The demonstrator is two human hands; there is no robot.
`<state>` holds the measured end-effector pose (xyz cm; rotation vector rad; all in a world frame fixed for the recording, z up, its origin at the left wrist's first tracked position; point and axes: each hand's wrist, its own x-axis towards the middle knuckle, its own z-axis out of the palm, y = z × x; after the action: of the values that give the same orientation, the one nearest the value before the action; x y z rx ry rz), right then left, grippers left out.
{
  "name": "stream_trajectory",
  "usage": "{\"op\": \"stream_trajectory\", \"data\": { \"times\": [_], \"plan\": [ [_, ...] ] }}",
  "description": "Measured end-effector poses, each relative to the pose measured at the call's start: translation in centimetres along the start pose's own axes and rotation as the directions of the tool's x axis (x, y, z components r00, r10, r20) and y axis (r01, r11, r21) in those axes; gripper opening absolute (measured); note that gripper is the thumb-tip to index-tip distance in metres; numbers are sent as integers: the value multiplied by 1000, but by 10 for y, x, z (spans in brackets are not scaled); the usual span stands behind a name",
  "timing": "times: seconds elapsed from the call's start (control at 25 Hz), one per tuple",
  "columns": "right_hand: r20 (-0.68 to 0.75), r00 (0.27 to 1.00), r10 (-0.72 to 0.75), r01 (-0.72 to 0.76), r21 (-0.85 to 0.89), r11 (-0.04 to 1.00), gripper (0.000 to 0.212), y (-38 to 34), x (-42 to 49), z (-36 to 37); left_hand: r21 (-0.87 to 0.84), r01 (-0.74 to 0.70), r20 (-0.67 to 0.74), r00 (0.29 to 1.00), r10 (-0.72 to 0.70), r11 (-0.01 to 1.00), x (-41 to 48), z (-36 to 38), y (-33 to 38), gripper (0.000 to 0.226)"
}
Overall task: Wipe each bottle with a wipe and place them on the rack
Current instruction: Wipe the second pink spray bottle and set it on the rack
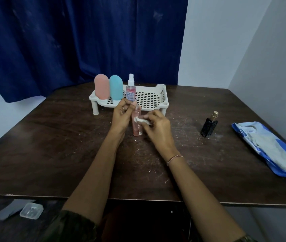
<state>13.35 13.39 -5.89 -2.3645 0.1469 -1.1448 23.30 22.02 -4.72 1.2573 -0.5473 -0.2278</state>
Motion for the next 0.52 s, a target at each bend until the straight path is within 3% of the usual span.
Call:
{"op": "stream_trajectory", "data": {
  "times": [0.08, 0.28, 0.36, 0.52],
  "plan": [
    [-38, 999, 26, -26, 24, 999, 14, 3, 2, 0, 3, -2, -9, 1000, 2, 1000, 0, 1, 0, 11],
    [214, 976, -42, 45, -10, 999, 14, 8, -7, 1, -4, 30, -36, 999, -31, 1000, 1, -2, 0, 12],
    [252, 966, -56, 65, -29, 997, 16, 6, -8, 3, 1, 37, -46, 998, -37, 999, 2, -3, 0, 12],
    [49, 995, 84, -88, 76, 993, 18, 8, -1, 3, -7, 42, -24, 999, -42, 999, 3, -5, -1, 9]
  ]
}}
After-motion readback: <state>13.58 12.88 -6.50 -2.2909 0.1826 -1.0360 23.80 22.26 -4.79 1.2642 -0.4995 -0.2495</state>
